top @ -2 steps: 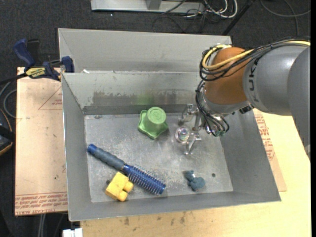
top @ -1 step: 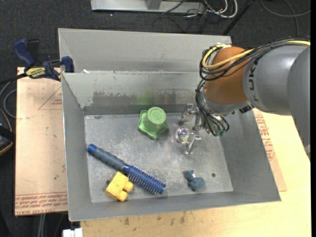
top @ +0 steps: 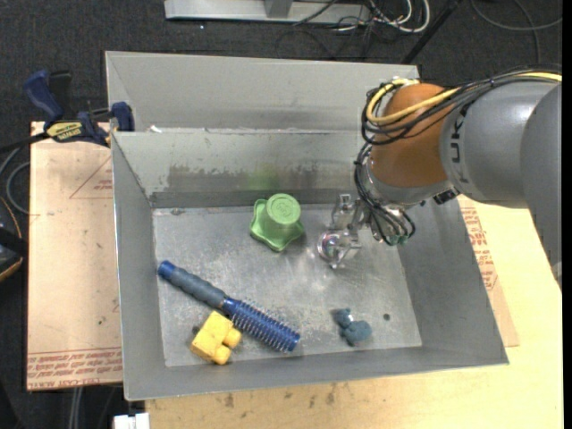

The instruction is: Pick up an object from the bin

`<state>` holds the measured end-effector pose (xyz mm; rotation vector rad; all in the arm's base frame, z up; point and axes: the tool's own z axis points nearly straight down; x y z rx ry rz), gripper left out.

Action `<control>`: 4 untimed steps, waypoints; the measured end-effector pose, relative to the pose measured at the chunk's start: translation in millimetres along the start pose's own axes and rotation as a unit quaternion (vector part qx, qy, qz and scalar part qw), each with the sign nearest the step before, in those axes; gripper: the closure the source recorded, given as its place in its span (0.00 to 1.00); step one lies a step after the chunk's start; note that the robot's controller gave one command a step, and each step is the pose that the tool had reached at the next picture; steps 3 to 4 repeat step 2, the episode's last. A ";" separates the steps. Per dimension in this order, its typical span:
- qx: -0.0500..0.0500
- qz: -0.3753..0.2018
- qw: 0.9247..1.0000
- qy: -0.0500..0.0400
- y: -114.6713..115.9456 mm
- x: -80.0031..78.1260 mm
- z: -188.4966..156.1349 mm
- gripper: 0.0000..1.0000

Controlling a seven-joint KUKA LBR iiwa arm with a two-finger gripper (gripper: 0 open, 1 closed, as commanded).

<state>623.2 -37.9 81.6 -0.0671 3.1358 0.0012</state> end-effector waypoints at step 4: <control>0.000 0.000 1.000 -0.001 0.1 -4.9 -103.5 1.00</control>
Offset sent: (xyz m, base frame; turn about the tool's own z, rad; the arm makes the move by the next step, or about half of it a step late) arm 0.0000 -0.0001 0.0713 0.0000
